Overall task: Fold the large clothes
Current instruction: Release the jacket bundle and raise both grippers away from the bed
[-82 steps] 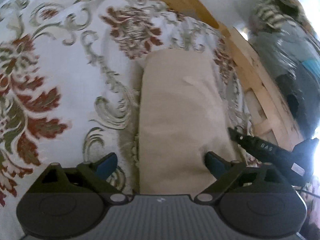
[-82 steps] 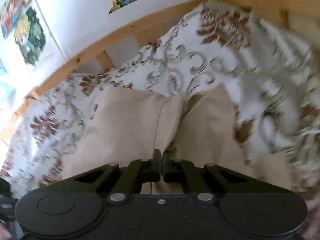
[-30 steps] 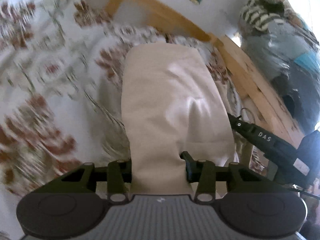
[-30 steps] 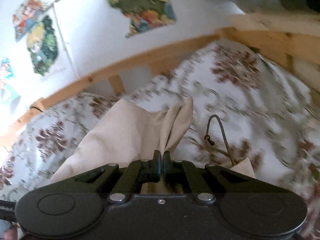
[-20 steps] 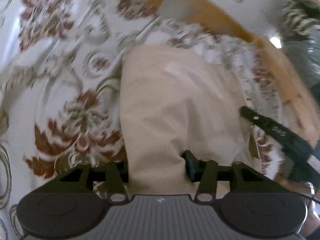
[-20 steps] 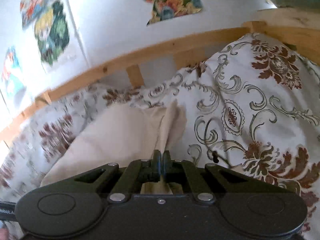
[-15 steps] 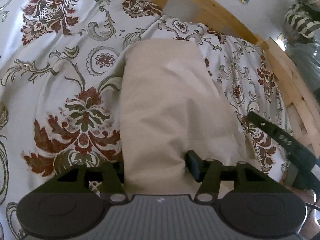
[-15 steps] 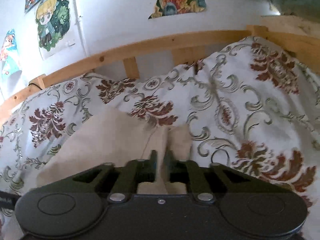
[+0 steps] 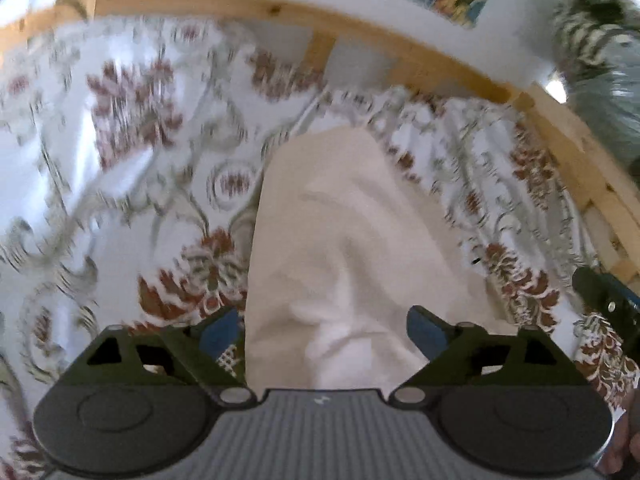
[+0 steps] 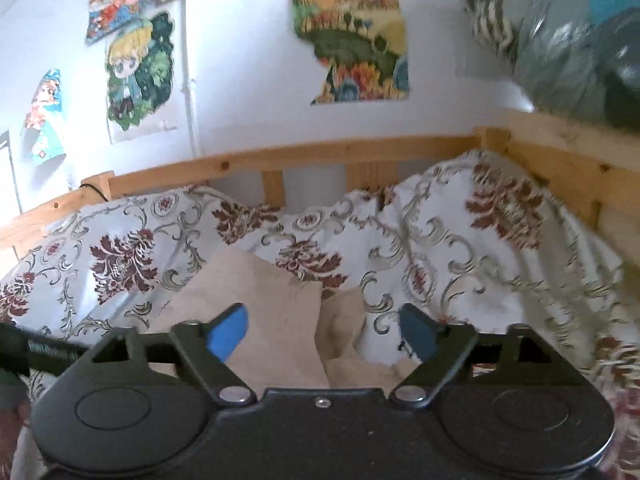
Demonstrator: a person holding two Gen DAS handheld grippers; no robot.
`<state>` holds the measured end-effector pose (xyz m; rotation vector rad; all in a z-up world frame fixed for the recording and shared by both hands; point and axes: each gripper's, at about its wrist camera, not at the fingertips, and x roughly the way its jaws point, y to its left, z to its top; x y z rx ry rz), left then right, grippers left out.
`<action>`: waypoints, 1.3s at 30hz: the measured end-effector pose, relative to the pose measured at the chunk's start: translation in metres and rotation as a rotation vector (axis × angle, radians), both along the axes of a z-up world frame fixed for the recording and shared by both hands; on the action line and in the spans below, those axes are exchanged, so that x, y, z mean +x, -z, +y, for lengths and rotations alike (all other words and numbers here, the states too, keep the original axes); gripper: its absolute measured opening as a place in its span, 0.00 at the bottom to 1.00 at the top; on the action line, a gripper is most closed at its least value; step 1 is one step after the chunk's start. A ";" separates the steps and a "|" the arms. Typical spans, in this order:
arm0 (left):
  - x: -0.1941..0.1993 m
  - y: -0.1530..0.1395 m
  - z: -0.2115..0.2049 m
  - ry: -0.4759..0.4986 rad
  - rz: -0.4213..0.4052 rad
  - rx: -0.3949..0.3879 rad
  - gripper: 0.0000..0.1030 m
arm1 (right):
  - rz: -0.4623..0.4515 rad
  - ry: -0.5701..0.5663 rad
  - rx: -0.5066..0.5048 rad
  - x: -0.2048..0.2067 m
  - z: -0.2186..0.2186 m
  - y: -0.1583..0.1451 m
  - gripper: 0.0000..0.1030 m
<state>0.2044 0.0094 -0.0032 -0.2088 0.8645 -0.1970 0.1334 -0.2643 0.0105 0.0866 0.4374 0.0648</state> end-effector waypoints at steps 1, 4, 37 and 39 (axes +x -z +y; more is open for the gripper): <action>-0.008 -0.010 -0.002 0.003 -0.030 0.014 0.95 | -0.010 0.007 0.004 -0.008 0.001 -0.004 0.89; -0.038 -0.039 -0.007 0.006 -0.122 0.054 0.99 | -0.041 0.045 0.052 -0.038 0.000 -0.018 0.99; -0.246 -0.055 0.042 -0.088 -0.309 0.141 0.99 | -0.065 0.052 -0.047 -0.231 0.062 -0.031 0.99; -0.245 -0.055 0.041 -0.082 -0.303 0.146 0.99 | -0.061 0.054 -0.047 -0.230 0.062 -0.030 0.99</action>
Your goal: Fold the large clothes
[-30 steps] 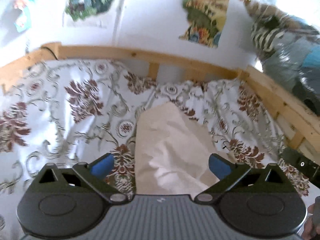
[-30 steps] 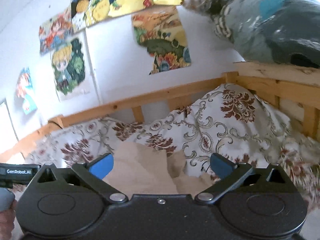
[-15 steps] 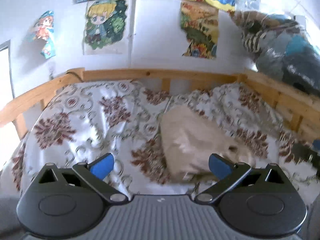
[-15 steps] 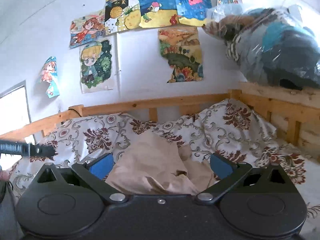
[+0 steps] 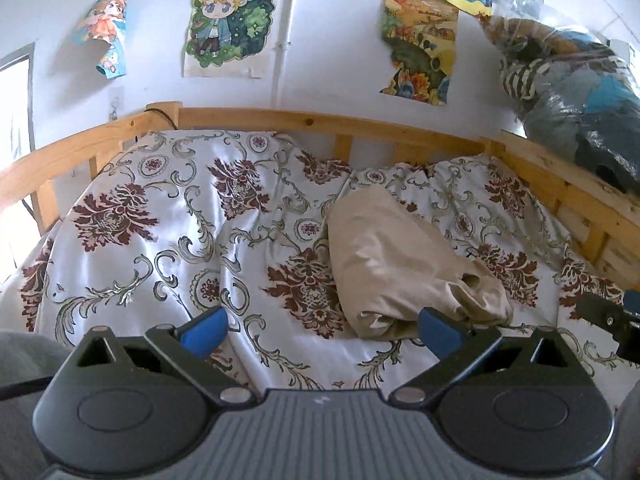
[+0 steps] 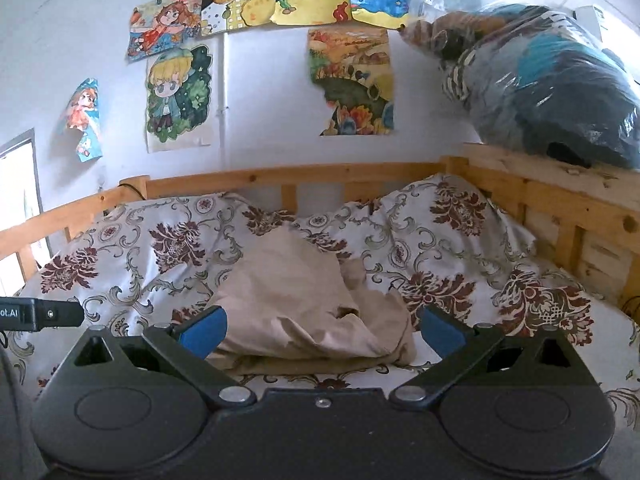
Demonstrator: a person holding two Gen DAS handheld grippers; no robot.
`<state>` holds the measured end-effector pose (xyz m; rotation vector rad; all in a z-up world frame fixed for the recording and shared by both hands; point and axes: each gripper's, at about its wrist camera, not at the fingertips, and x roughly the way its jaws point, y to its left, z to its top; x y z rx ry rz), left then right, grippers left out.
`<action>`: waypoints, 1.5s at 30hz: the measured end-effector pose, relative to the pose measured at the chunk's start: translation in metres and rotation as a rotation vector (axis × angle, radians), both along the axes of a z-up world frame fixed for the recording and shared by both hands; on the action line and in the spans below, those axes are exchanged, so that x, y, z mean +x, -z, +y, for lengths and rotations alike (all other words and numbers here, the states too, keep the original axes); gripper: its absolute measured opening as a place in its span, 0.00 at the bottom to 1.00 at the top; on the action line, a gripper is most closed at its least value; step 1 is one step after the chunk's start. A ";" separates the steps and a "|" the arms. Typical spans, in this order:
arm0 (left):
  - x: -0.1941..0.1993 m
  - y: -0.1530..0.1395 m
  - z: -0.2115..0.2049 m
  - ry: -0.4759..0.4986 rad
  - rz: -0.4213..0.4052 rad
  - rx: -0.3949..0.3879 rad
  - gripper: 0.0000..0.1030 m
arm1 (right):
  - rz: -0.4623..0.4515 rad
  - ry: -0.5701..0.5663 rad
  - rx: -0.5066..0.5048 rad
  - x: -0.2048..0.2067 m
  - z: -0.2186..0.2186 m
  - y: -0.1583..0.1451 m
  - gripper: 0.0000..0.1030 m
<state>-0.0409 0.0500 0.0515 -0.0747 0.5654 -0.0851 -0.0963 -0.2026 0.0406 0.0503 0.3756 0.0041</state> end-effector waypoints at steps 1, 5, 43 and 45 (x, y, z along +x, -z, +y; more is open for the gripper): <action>0.000 0.000 0.000 0.002 0.003 0.003 0.99 | 0.002 0.001 0.000 0.000 0.000 0.001 0.99; 0.001 0.001 -0.003 0.006 0.005 0.019 0.99 | 0.009 0.004 0.004 0.002 -0.001 0.002 0.99; 0.005 0.006 -0.012 0.060 0.063 0.098 0.99 | 0.024 0.012 0.033 0.004 0.002 0.005 0.99; 0.004 0.006 -0.012 0.062 0.061 0.099 0.99 | 0.025 0.012 0.032 0.004 0.002 0.005 0.99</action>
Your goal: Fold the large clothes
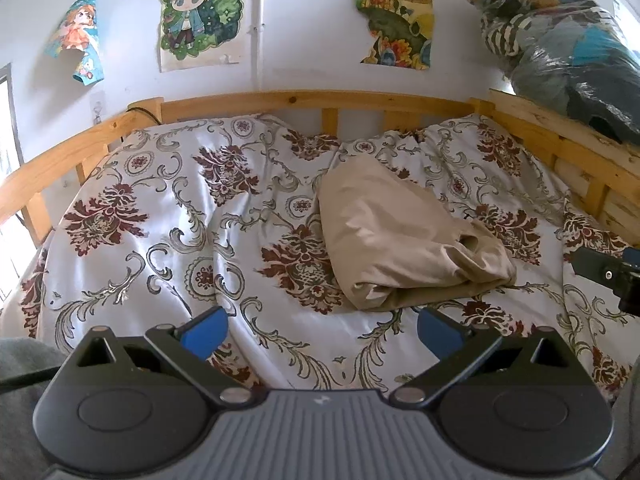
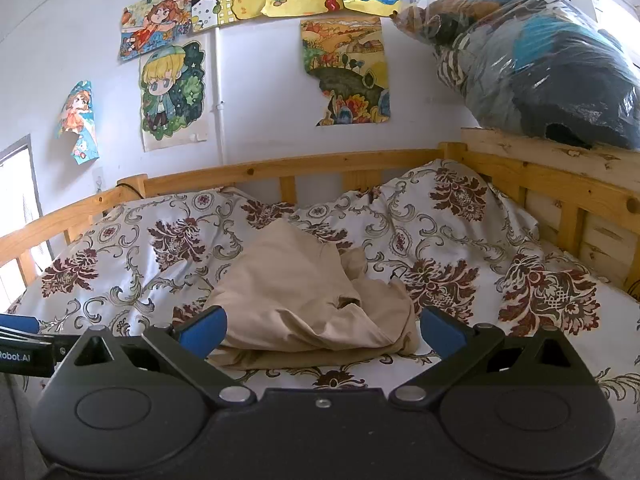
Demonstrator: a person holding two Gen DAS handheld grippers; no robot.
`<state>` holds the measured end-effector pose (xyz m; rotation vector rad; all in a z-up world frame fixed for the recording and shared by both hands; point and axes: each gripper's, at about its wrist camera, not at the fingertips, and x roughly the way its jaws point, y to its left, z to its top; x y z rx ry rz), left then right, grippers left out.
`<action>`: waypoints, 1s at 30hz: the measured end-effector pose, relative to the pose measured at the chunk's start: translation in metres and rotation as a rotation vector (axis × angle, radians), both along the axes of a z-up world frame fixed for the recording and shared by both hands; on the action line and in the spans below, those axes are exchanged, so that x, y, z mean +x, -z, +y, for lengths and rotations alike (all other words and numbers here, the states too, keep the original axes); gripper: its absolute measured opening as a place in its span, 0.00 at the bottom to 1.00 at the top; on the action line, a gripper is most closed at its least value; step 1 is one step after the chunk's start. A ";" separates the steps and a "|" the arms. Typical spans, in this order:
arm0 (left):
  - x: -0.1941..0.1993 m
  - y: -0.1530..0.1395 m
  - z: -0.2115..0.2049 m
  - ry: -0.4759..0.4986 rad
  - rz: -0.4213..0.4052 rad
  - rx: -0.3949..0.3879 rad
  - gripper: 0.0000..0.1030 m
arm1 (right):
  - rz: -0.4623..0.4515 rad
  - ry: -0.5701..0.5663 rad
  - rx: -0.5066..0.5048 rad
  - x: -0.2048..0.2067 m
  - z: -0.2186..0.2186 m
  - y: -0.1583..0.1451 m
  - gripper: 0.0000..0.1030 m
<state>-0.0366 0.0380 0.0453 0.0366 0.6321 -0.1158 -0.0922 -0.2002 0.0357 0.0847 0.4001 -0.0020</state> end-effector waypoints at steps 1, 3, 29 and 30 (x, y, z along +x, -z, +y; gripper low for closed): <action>0.000 0.000 -0.001 0.001 -0.001 0.000 0.99 | 0.001 0.000 -0.001 0.000 0.000 0.000 0.99; 0.000 0.000 -0.001 -0.002 0.000 0.003 0.99 | 0.003 0.000 -0.001 0.000 0.000 0.001 0.99; -0.001 0.001 -0.002 0.037 0.002 0.026 0.99 | 0.025 0.014 0.008 0.004 0.006 0.003 0.99; -0.001 0.001 -0.002 0.036 0.004 0.026 0.99 | 0.025 0.013 0.008 0.004 0.005 0.002 0.99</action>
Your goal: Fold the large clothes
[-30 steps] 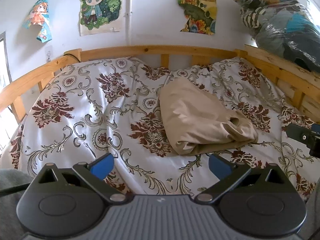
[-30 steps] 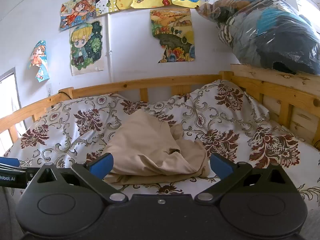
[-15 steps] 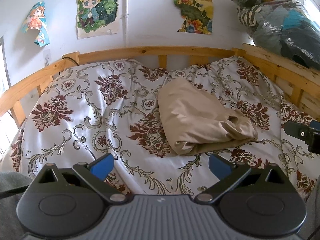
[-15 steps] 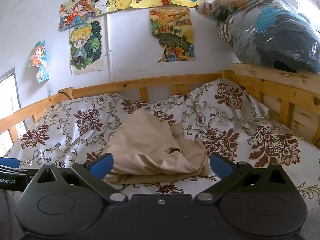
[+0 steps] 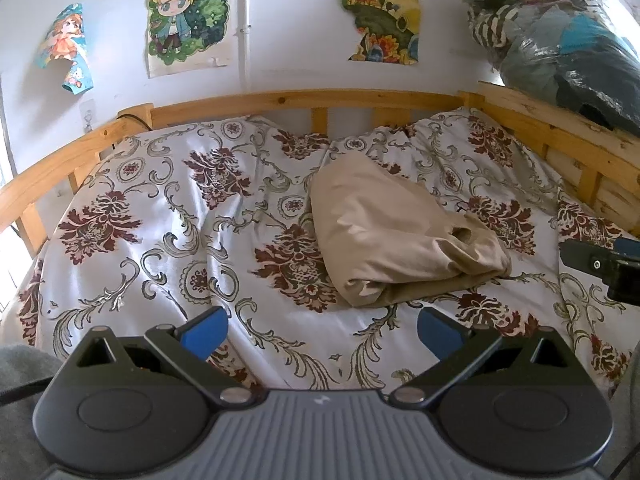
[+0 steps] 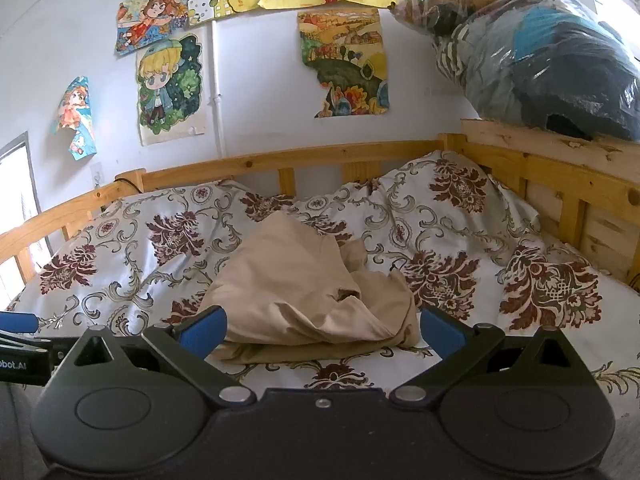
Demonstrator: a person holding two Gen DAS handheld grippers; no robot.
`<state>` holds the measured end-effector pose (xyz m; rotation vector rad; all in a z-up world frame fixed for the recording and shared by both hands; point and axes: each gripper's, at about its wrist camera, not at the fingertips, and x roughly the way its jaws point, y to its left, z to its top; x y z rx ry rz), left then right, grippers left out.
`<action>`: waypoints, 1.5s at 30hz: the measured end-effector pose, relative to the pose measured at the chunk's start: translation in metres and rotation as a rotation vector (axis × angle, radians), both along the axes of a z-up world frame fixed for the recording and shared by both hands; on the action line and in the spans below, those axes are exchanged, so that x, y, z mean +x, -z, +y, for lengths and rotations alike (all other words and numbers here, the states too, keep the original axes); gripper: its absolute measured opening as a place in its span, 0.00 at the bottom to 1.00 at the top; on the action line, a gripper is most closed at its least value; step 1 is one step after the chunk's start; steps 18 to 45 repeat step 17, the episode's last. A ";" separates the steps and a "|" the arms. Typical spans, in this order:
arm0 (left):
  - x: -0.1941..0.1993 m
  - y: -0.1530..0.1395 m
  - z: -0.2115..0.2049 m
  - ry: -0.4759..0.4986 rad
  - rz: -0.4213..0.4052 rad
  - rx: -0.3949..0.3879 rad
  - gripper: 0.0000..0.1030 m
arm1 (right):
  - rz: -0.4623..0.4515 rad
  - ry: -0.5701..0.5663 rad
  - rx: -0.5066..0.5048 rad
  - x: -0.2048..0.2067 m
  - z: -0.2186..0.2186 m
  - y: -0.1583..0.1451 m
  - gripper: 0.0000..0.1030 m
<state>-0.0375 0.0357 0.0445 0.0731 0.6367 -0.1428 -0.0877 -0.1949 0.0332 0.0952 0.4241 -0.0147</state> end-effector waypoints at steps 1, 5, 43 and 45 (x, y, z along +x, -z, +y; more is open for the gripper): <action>0.000 0.000 0.000 0.000 -0.001 -0.002 0.99 | 0.001 -0.001 -0.001 0.000 0.000 0.000 0.99; 0.000 -0.001 0.000 0.002 -0.008 -0.001 0.99 | 0.003 0.001 -0.002 0.000 0.001 0.000 0.99; 0.001 0.001 0.000 0.000 -0.002 -0.001 0.99 | 0.004 0.006 -0.002 0.001 0.000 0.001 0.99; 0.001 0.001 0.000 0.000 -0.002 -0.001 0.99 | 0.004 0.006 -0.002 0.001 0.000 0.001 0.99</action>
